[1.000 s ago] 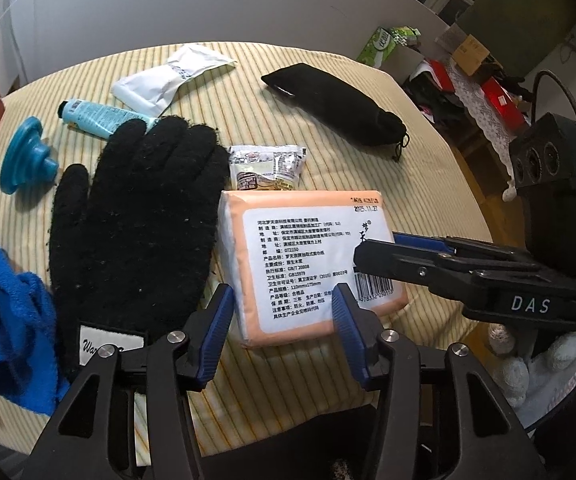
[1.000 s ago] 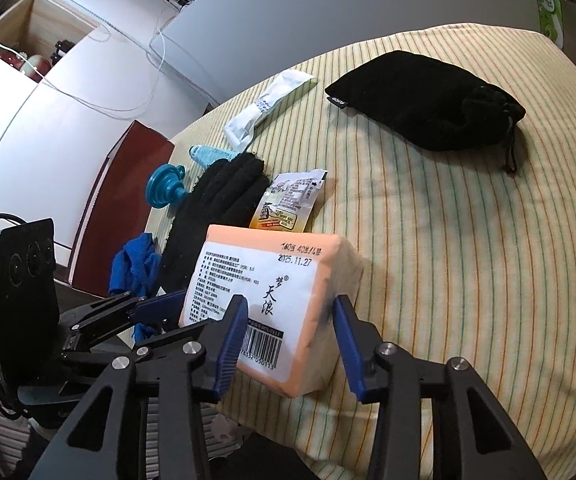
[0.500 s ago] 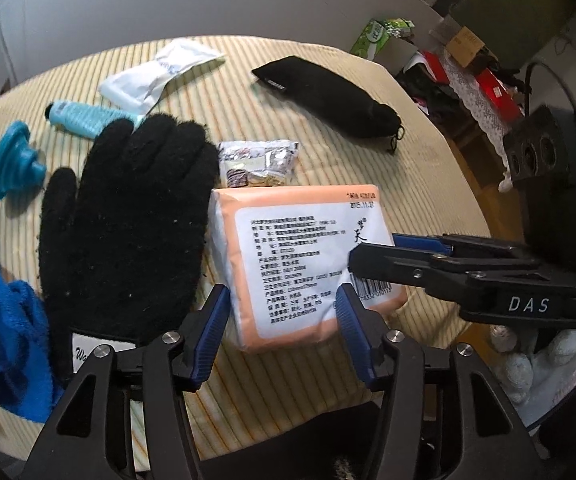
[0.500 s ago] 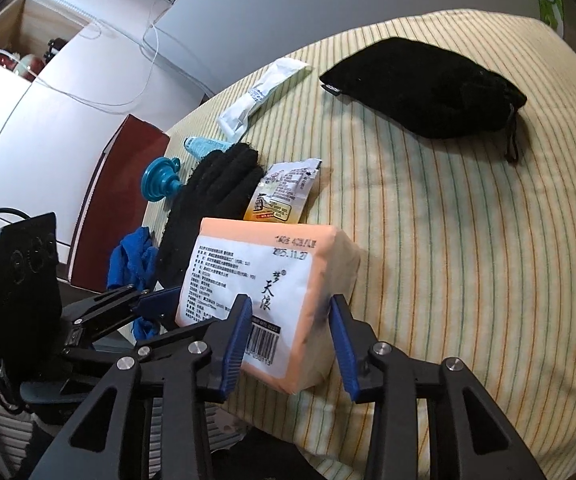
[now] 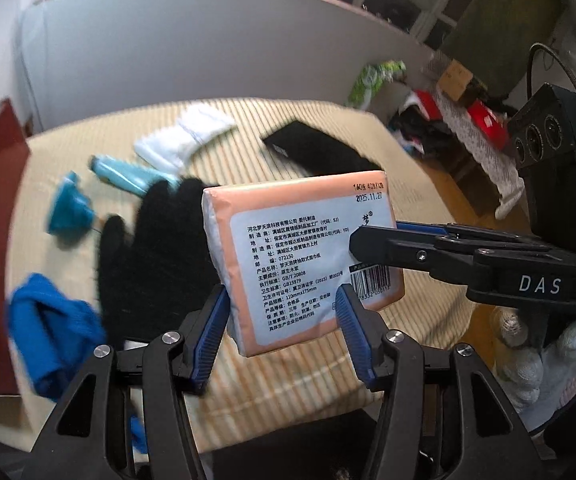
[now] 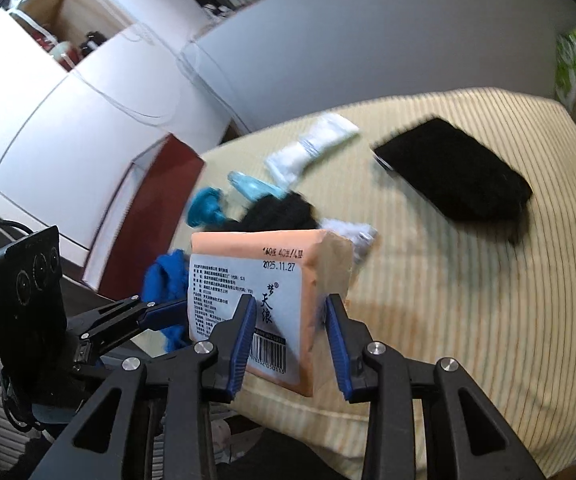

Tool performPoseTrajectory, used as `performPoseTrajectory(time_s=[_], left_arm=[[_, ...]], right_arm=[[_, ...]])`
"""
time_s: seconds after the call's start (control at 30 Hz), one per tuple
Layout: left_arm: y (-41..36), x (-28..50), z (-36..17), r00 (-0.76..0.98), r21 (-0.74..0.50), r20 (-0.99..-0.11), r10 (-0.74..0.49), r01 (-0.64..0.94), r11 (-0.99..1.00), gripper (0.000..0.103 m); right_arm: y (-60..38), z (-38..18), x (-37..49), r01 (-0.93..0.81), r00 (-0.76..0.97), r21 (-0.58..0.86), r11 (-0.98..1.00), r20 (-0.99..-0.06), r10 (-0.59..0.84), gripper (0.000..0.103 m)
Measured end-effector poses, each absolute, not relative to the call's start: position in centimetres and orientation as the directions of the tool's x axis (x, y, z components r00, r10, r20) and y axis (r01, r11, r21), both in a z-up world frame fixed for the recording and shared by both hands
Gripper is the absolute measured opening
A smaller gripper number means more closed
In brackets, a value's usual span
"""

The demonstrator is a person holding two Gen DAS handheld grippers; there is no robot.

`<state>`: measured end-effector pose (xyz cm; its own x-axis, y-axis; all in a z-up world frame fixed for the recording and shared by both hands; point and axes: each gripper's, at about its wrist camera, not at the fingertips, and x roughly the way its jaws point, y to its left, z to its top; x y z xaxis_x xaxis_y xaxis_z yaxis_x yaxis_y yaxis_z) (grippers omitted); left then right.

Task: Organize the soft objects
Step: 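Lift the tissue pack with the left gripper and release it into the box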

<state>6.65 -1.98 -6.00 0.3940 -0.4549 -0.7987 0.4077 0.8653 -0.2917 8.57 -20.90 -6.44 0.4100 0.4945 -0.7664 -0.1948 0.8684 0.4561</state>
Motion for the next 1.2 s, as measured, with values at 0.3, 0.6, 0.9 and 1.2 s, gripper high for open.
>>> performPoseTrajectory(time_s=[0.3, 0.6, 0.9, 1.2], left_arm=[[5.8, 6.2, -1.7, 0.550, -0.254, -0.741, -0.385, 0.301, 0.919, 0.054], [15.1, 5.6, 0.6, 0.676, -0.232, -0.691, -0.256, 0.128, 0.964, 0.054], [22.6, 5.5, 0.1, 0.724, -0.219, -0.679, -0.124, -0.039, 0.975, 0.054], [25.1, 6.8, -1.4, 0.718, -0.191, -0.696, -0.030, -0.144, 0.971, 0.054]], right_arm=[[-13.1, -1.9, 10.6, -0.348, 0.417, 0.441, 0.827, -0.717, 0.558, 0.032], [-2.1, 1.2, 13.7, -0.515, 0.372, 0.402, 0.757, -0.691, 0.620, 0.032], [7.8, 1.8, 17.1, -0.639, 0.295, 0.383, 0.667, -0.678, 0.673, 0.032], [12.9, -0.3, 19.8, -0.673, 0.242, 0.376, 0.637, -0.702, 0.670, 0.032]])
